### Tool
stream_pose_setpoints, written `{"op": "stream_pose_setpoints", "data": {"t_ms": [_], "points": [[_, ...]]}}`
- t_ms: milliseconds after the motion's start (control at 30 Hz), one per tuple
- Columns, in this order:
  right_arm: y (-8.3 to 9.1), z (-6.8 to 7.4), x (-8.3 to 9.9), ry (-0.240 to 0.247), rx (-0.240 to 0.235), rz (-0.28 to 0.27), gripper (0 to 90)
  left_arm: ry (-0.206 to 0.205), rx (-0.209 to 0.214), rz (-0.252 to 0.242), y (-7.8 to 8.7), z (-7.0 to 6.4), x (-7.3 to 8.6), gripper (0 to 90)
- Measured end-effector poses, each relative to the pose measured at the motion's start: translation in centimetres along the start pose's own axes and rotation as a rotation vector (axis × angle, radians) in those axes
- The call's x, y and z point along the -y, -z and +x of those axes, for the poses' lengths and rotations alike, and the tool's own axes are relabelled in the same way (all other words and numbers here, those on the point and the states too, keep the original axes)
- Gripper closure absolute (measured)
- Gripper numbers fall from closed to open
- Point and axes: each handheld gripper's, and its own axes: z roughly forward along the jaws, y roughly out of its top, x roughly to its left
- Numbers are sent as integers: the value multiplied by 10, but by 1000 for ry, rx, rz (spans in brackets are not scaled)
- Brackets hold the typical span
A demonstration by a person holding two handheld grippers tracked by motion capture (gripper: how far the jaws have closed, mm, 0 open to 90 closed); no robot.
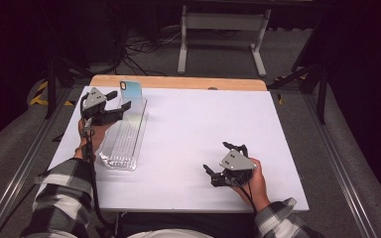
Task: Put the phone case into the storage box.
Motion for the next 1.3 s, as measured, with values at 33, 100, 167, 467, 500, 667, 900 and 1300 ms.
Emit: {"op": "stream_pose_setpoints", "data": {"t_ms": [33,100,167,467,500,667,900,1300], "points": [[0,0,0,0,0,-1,74,-6,4,-4,2,-1,0,287],[1,0,0,1,1,-4,74,-18,5,-12,5,-4,0,254],[1,0,0,-2,3,-4,74,-22,10,-14,8,-6,-1,244],[2,-1,-1,3,3,-11,77,-8,38,-42,18,-13,-4,164],[2,-1,-1,1,4,-11,77,-12,41,-38,19,-15,-5,164],[3,0,-1,5,-2,-13,77,-68,22,-33,20,-27,-10,143],[3,0,-1,0,-4,-17,76,-68,38,-49,22,-34,-13,112],[3,0,-2,3,-9,-18,76,-57,88,-59,30,-44,-16,74]]}}
